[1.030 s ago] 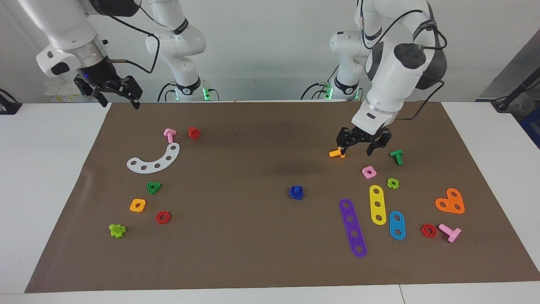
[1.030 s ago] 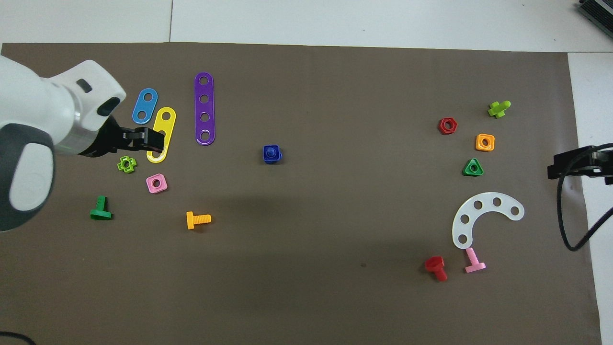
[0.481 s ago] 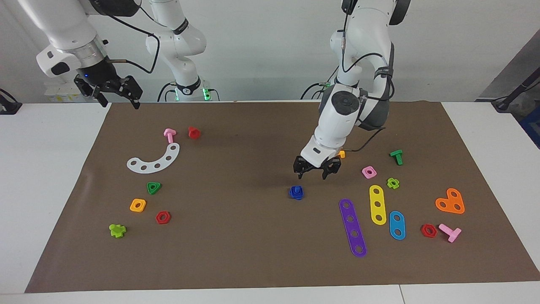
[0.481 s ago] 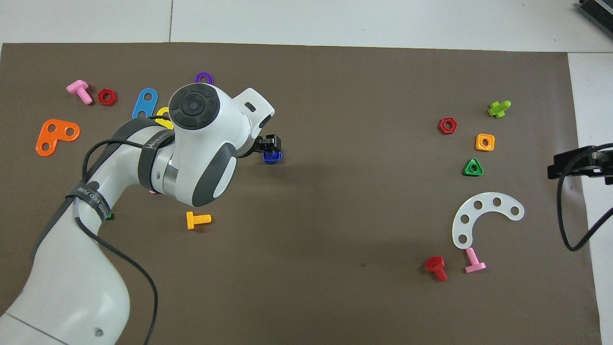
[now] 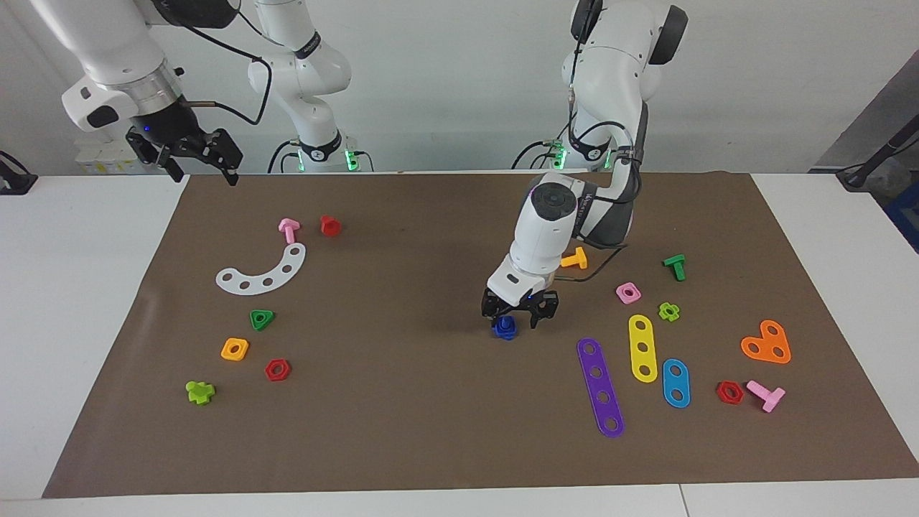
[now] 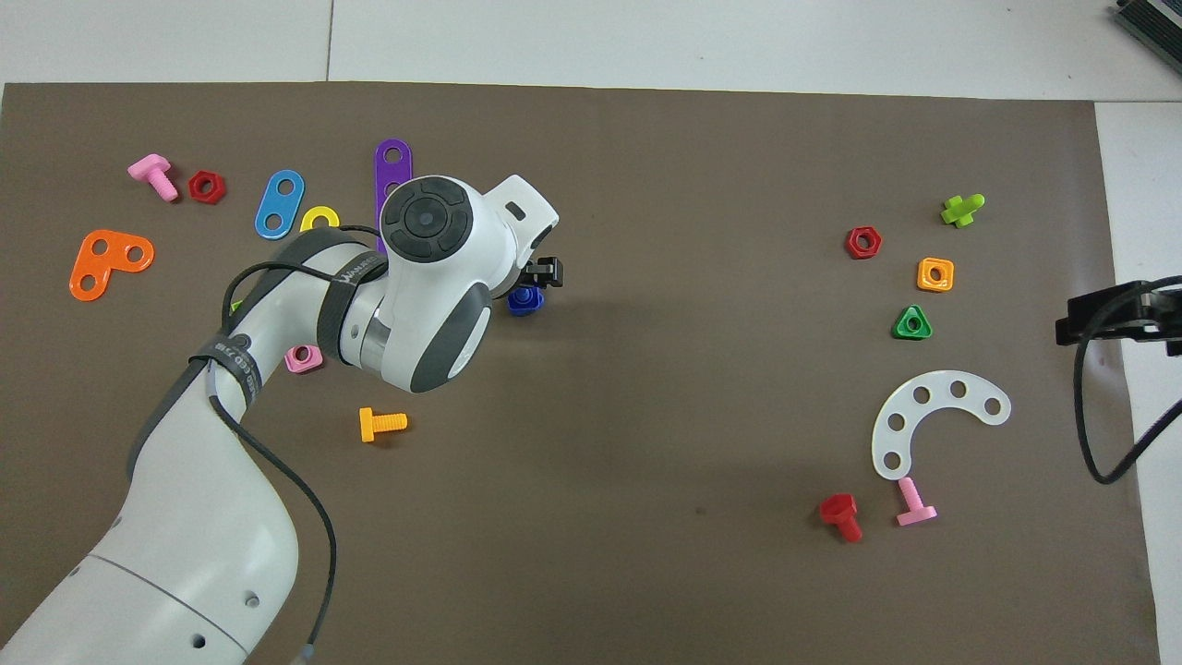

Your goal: Unscrew and place screws in storage area

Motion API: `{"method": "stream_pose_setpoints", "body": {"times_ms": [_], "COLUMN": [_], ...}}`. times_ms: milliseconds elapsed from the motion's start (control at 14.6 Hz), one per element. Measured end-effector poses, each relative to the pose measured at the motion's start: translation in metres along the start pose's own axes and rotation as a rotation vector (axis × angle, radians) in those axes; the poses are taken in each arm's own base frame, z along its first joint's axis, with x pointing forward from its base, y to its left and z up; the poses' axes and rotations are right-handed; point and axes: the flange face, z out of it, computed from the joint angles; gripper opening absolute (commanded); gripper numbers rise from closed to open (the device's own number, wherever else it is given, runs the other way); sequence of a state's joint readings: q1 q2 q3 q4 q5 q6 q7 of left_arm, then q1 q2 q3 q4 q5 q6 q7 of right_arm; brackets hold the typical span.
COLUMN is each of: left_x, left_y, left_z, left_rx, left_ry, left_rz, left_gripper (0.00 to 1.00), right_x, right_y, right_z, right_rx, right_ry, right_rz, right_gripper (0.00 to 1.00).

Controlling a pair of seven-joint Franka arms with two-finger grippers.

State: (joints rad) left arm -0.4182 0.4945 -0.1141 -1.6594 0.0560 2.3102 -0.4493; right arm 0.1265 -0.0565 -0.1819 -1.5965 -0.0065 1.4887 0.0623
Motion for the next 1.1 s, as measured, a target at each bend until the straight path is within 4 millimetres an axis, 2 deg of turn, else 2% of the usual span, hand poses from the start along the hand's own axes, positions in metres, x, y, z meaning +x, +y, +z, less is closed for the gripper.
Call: {"method": "stream_pose_setpoints", "body": {"times_ms": [206,481,755,1099], "left_x": [0.000,-0.005,-0.007,-0.010], "left_y": [0.000,0.007,0.009,0.008], "left_z": [0.011,0.028,0.031,0.033], "left_rx": [0.008,0.019,0.022,0.034], "left_ry": [0.004,-0.009,-0.014,-0.035], "left_rz": [0.011,0.032,0.037,0.038], "left_gripper": [0.86,0.78,0.66,0.61], "right_x": [0.000,0.000,0.000,0.000], "right_y": [0.000,0.000,0.000,0.000], "right_z": [0.000,0.000,0.000,0.000], "right_rx": [0.000,0.000,0.000,0.000], "right_ry": [0.000,0.000,0.000,0.000], "right_rz": [0.000,0.000,0.000,0.000], "right_gripper": [1.00,1.00,1.00,1.00]}}
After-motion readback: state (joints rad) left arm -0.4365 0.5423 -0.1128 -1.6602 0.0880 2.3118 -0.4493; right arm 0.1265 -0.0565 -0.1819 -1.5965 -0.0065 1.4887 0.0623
